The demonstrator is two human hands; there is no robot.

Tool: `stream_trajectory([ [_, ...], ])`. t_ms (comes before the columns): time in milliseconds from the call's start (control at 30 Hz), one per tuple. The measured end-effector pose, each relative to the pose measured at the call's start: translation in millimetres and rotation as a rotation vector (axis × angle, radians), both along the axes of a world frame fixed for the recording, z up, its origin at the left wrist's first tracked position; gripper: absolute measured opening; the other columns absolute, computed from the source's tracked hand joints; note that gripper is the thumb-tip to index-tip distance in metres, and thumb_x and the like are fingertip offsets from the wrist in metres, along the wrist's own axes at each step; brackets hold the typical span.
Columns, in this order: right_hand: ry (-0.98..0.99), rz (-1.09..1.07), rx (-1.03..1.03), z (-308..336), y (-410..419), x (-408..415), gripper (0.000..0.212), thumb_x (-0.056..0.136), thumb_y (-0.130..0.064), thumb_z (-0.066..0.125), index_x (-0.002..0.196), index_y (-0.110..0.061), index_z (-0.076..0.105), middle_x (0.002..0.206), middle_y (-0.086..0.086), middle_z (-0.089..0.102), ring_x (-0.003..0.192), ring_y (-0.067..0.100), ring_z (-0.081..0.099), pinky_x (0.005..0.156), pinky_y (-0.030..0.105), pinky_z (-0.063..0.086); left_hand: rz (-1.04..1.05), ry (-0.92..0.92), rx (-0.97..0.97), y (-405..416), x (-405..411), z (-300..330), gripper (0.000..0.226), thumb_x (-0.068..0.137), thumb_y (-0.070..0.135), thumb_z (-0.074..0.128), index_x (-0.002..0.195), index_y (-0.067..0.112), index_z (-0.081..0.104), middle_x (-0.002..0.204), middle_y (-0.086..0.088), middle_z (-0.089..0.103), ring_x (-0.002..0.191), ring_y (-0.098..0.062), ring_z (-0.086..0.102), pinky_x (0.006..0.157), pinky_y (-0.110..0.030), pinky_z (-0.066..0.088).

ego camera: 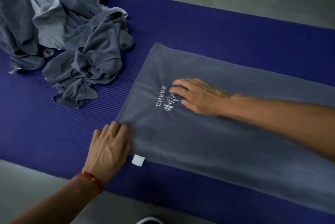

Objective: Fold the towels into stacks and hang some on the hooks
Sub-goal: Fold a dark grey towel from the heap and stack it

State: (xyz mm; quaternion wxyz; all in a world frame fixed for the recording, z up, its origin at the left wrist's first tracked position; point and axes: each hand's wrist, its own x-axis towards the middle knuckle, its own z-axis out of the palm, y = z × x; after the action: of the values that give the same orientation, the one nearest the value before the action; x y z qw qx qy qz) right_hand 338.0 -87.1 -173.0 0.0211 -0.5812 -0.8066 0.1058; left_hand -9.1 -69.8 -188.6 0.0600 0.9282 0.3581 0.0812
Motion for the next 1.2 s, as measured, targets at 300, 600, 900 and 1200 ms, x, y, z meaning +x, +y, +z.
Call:
stream_trajectory([
  [300, -0.209, -0.132, -0.045, 21, -280, 9, 0.020, 0.090, -0.040, 0.068, 0.098, -0.030, 0.052, 0.093, -0.007, 0.055, 0.083, 0.017, 0.058, 0.079, 0.032, 0.040, -0.769, -0.097, 0.059, -89, 79, -40, 0.037, 0.091, 0.021, 0.066, 0.128, 0.016, 0.066, 0.122, -0.004, 0.066, 0.104, -0.027, 0.064, 0.095, -0.041, 0.045],
  [600, -0.321, -0.313, -0.291, 12, -294, 6, 0.039, 0.064, -0.015, 0.086, 0.088, -0.027, 0.058, 0.086, -0.004, 0.061, 0.074, 0.020, 0.064, 0.063, 0.032, 0.051, -0.818, -0.131, 0.168, -77, 105, -31, 0.008, 0.088, 0.022, 0.065, 0.091, 0.020, 0.073, 0.093, -0.001, 0.068, 0.077, -0.026, 0.065, 0.073, -0.037, 0.044],
  [900, -0.525, -0.265, -0.394, 6, -265, -20, 0.021, 0.068, -0.027, 0.077, 0.085, -0.024, 0.065, 0.080, 0.001, 0.066, 0.065, 0.020, 0.066, 0.055, 0.030, 0.026, -0.792, -0.085, 0.192, -84, 103, -23, 0.008, 0.088, 0.018, 0.060, 0.081, 0.020, 0.060, 0.079, -0.003, 0.055, 0.069, -0.026, 0.055, 0.069, -0.040, 0.046],
  [1200, -0.403, -0.293, -0.192, -7, -273, -35, 0.041, 0.052, -0.028, 0.082, 0.086, -0.016, 0.062, 0.069, 0.003, 0.059, 0.052, 0.025, 0.060, 0.046, 0.029, 0.026, -0.737, 0.084, 0.146, -94, 87, -32, 0.030, 0.096, 0.034, 0.042, 0.112, 0.019, 0.063, 0.102, -0.005, 0.061, 0.090, -0.028, 0.059, 0.076, -0.043, 0.051],
])
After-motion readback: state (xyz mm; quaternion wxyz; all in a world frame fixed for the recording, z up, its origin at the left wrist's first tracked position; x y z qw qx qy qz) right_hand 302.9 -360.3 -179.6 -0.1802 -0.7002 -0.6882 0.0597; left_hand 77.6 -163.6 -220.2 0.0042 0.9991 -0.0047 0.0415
